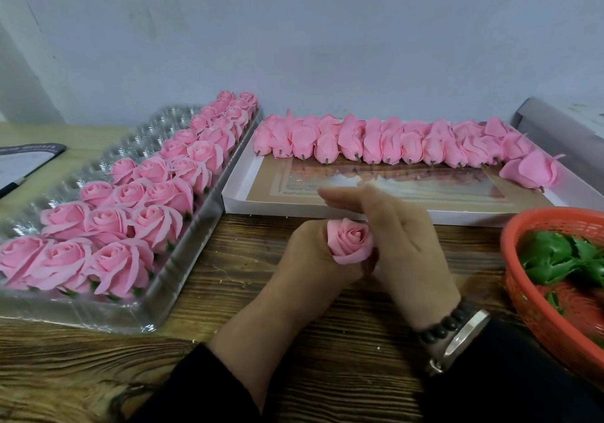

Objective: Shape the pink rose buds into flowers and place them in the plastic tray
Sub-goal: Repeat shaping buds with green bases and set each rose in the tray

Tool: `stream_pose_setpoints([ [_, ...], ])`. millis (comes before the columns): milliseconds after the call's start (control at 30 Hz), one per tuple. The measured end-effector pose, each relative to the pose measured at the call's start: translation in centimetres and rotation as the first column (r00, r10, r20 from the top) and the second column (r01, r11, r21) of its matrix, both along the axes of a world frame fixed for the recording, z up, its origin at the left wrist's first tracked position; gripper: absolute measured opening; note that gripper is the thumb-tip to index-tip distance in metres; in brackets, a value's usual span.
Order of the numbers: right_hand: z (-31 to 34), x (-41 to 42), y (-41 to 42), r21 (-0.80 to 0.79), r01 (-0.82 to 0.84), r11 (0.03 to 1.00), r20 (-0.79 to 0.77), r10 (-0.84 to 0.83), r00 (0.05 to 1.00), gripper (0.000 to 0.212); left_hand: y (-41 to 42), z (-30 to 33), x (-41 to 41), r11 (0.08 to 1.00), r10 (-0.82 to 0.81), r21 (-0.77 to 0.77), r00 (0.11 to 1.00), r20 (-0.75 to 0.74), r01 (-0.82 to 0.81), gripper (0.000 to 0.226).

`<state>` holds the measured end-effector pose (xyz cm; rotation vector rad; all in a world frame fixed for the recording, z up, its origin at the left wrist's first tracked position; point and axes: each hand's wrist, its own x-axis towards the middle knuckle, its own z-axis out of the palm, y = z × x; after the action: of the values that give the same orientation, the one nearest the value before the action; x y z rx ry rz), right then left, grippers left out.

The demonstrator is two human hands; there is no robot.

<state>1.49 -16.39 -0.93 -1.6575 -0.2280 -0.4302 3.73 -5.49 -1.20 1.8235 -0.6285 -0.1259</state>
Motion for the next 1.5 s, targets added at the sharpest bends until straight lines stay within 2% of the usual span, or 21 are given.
stream_pose_setpoints([
  [100,-0.3,-0.4,0.9,-0.224,0.060,0.973,0.052,-0.049,0.997,0.036,-0.2,-0.5,0.4,0.997,0.011,0.069,0.991,0.134,-0.020,0.021],
  [167,-0.4,-0.4,1.2,-0.306,0.112,0.945,0.061,-0.098,0.993,0.039,-0.5,-0.6,0.4,0.996,0.000,0.088,0.985,0.170,-0.015,0.019],
  [333,-0.3,-0.4,0.6,-0.220,0.021,0.975,-0.048,-0.033,0.998,0.033,-0.2,-0.4,0.0,1.000,-0.017,0.024,0.984,0.178,0.013,0.033],
  [533,-0.5,0.0,-0.1,-0.277,-0.122,0.953,-0.170,0.076,0.983,0.061,0.1,0.1,0.0,0.998,-0.035,-0.055,0.992,0.124,0.042,0.016],
  [633,-0.4,-0.2,0.0,-0.230,-0.041,0.972,-0.049,0.031,0.998,0.064,0.1,-0.4,0.2,0.998,0.009,-0.061,0.999,0.046,-0.006,0.010],
  [733,-0.1,-0.6,0.6,-0.251,0.063,0.966,0.057,-0.051,0.997,0.048,0.0,-0.5,0.0,1.000,0.006,0.004,1.000,0.000,-0.006,0.005],
  [767,-0.1,-0.6,0.8,-0.281,0.091,0.956,0.079,-0.072,0.994,0.041,-0.2,-0.5,-0.3,1.000,0.011,0.005,1.000,0.023,-0.011,0.012],
  [800,-0.2,-0.6,1.0,-0.313,0.114,0.943,0.093,-0.089,0.992,0.037,-0.3,-0.3,-0.6,0.999,0.020,-0.038,1.000,0.020,-0.020,0.023],
  [867,-0.3,-0.6,1.2,-0.364,0.140,0.921,0.084,-0.117,0.990,0.037,-0.6,0.0,-0.9,0.987,-0.023,-0.157,1.000,-0.018,0.020,0.027],
  [1000,-0.5,-0.2,1.0,-0.386,0.128,0.914,0.078,-0.106,0.991,0.031,-0.9,-0.4,-0.8,0.999,-0.012,-0.048,0.999,0.045,0.015,0.030],
  [1067,-0.4,0.0,0.7,-0.394,0.095,0.914,0.074,-0.072,0.995,0.028,-0.9,-0.5,-0.7,0.999,0.028,0.020,0.997,0.072,-0.030,0.041],
  [1133,-0.2,0.2,0.5,-0.425,0.039,0.905,0.051,-0.019,0.999,0.031,-1.1,-0.6,-0.7,0.997,-0.015,0.073,0.991,0.133,0.006,0.039],
  [1200,-0.1,0.2,0.3,-0.452,-0.013,0.892,0.047,0.038,0.998,0.032,-1.2,-0.4,-0.6,0.976,-0.065,0.215,0.974,0.218,0.017,0.037],
  [1233,-0.1,0.1,0.1,-0.458,-0.031,0.888,0.045,0.058,0.997,0.030,-1.0,-0.3,-0.5,0.971,-0.078,0.237,0.970,0.229,0.022,0.035],
  [1267,-0.2,0.1,0.0,-0.460,-0.047,0.886,0.039,0.074,0.997,0.028,-0.9,-0.3,-0.4,0.972,-0.080,0.232,0.971,0.226,0.026,0.032],
  [1400,-0.3,-0.1,-0.1,-0.472,-0.068,0.879,0.019,0.087,0.996,0.031,-0.5,-0.1,-0.7,0.966,-0.096,0.256,0.968,0.232,0.035,0.047],
  [1500,-0.4,-0.2,-0.2,-0.489,-0.047,0.871,0.026,0.069,0.997,0.041,-0.3,-0.2,-0.6,0.992,-0.095,0.096,0.984,0.149,0.081,0.046],
])
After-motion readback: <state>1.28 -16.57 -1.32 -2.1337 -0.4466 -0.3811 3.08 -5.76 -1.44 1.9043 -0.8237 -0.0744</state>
